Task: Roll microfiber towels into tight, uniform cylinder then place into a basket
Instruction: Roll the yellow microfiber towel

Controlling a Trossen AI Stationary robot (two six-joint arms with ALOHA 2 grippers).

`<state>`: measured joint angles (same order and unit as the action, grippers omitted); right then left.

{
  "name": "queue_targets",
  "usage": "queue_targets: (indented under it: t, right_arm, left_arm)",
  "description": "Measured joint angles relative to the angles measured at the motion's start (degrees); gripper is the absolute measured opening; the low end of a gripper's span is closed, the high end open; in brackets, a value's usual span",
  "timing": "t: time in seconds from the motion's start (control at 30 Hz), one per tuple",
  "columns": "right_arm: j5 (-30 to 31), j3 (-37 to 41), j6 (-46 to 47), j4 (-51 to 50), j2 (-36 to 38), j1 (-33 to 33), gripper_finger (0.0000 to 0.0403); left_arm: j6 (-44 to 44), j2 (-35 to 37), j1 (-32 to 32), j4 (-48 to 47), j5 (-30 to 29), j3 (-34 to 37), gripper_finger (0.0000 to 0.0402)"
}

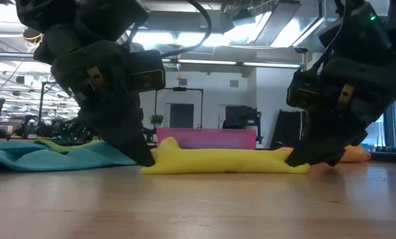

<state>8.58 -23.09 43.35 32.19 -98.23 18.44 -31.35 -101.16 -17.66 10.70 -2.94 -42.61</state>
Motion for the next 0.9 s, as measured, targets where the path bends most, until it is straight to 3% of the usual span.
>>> queue_targets:
  t: [0.13, 0.33, 0.5, 0.73, 0.9]
  right_arm:
    - [0.02, 0.08, -0.12, 0.82, -0.24, -0.02, 0.001]
    - [0.0, 0.15, -0.15, 0.91, -0.24, -0.02, 0.001]
    - [-0.05, 0.17, -0.09, 0.96, -0.24, -0.04, 0.001]
    - [-0.18, 0.24, 0.06, 1.14, -0.24, -0.13, 0.001]
    - [-0.31, 0.22, 0.83, 1.08, -0.24, -0.71, 0.001]
  left_arm:
    - [2.74, -0.02, -0.03, 1.28, 0.16, 0.11, 0.0022]
    - [5.45, 0.0, -0.03, 1.19, 0.16, -0.5, 0.0088]
    - [7.64, 3.07, 0.09, -4.62, -1.72, -1.66, 0.0131]
    - [13.37, 9.3, -1.34, -4.15, -9.24, -2.47, 0.015]
    - [19.57, 7.72, -4.5, 0.68, -13.54, -2.99, 0.0148]
